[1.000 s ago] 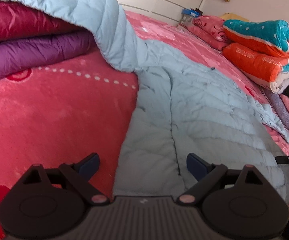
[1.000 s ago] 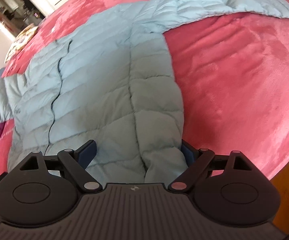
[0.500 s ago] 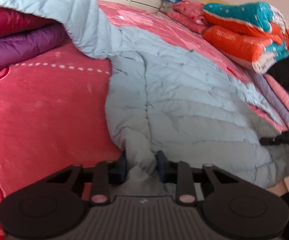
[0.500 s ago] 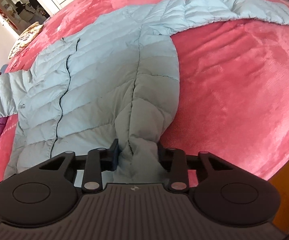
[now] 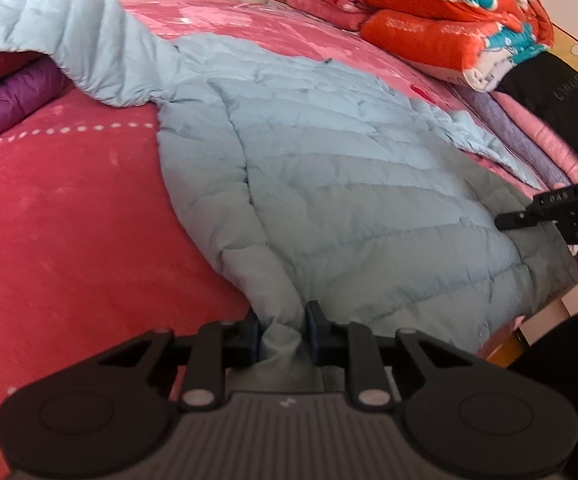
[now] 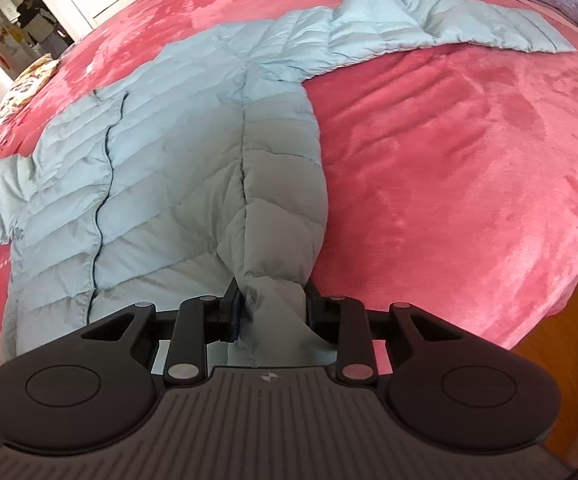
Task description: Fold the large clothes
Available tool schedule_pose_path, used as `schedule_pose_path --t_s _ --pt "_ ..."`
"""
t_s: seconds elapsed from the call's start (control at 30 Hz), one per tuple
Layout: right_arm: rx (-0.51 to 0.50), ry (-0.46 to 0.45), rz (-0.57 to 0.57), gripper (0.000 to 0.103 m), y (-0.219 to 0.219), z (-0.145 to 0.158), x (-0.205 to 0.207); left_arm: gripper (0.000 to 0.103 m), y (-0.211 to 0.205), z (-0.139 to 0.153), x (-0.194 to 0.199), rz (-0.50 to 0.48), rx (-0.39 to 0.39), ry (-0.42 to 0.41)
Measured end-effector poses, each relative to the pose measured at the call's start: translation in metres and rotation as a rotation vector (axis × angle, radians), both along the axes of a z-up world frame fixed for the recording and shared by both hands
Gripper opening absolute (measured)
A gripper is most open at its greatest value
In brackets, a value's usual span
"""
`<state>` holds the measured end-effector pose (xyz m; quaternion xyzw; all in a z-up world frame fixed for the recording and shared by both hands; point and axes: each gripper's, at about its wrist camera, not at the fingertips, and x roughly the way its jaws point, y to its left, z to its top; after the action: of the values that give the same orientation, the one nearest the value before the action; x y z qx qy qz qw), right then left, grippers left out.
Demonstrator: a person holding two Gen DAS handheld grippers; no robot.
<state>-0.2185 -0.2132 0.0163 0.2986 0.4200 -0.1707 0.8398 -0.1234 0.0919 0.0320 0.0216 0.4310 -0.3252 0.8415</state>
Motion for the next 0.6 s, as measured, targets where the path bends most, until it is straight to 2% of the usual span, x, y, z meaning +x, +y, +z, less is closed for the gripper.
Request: schedule_pose_path --t_s 0.13,0.2,0.27,0.33,0.37,0.4,0.5,0.6 --pt "0.023 0.002 -0.001 0.035 0.001 -0.002 0.002 0.020 -0.003 0.001 -0.004 -0.025 0.018 -0.005" --pt "0.033 -0.011 -0.001 0.043 0.000 -0.001 0.002 0.020 0.000 0.003 -0.002 -0.013 0.014 0.012" --pt "0.047 -0.037 -0.013 0.056 -0.005 0.001 -0.003 0.021 0.005 0.008 -0.001 0.009 0.013 0.027" --pt "0.060 -0.083 -0.018 0.065 -0.009 0.005 -0.013 0.022 0.011 0.016 -0.004 0.018 0.020 0.004" --pt "0.067 -0.111 -0.020 0.074 -0.011 0.007 -0.018 0.027 0.013 0.022 -0.007 0.016 0.030 -0.017" --pt "0.071 -0.140 -0.025 0.077 -0.014 0.010 -0.023 0.032 0.016 0.028 -0.009 0.014 0.039 -0.038" --pt "0.079 -0.228 -0.043 0.082 -0.025 0.016 -0.040 0.043 0.023 0.047 -0.018 0.018 0.055 -0.115" --pt "0.083 -0.322 -0.124 0.085 -0.041 0.018 -0.058 0.053 0.021 0.065 -0.019 0.023 0.061 -0.179"
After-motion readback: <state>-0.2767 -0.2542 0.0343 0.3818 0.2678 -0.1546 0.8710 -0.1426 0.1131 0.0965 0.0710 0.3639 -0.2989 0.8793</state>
